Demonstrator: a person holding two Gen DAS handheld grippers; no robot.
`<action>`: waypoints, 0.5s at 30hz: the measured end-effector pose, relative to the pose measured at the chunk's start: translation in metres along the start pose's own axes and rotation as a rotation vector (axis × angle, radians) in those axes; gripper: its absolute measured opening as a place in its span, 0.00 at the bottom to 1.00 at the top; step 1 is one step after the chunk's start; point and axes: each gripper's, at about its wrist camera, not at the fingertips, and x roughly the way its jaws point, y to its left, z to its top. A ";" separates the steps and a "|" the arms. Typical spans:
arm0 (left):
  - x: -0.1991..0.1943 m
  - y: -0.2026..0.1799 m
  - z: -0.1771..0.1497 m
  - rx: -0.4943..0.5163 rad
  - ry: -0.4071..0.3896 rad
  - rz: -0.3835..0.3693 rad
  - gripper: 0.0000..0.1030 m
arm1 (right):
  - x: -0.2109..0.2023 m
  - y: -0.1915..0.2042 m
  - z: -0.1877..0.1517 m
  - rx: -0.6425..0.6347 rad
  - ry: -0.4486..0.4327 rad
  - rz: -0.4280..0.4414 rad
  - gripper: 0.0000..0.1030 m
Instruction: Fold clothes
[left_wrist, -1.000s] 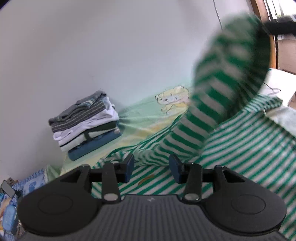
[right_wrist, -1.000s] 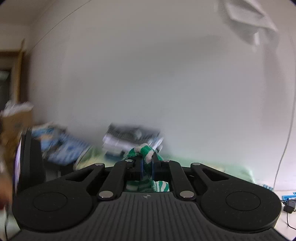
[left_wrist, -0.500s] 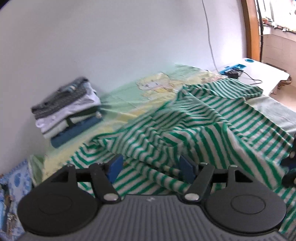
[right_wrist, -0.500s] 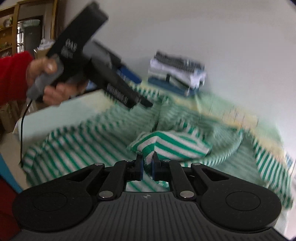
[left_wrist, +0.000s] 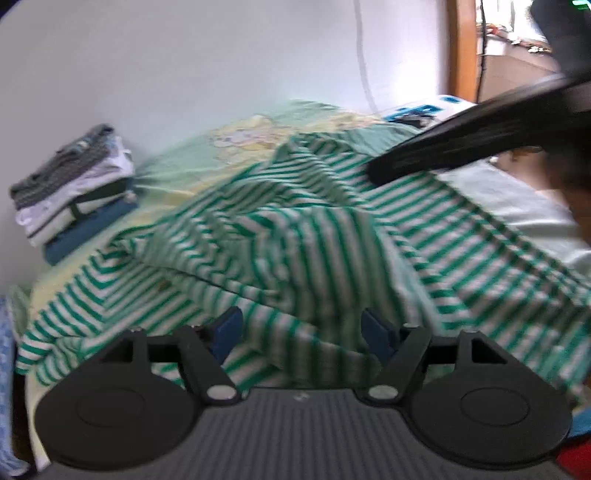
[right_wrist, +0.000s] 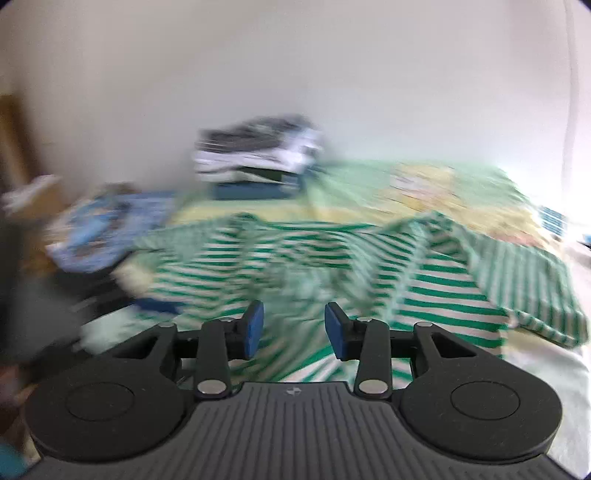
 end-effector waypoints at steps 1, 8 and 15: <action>-0.003 -0.005 -0.001 -0.004 -0.007 -0.011 0.79 | 0.013 -0.002 0.000 0.011 0.028 -0.018 0.35; 0.013 -0.044 -0.001 0.021 0.024 -0.004 0.81 | 0.070 -0.013 -0.006 0.065 0.202 -0.090 0.13; 0.040 -0.062 0.002 0.050 0.097 0.031 0.55 | 0.045 -0.002 0.015 0.082 0.126 -0.023 0.07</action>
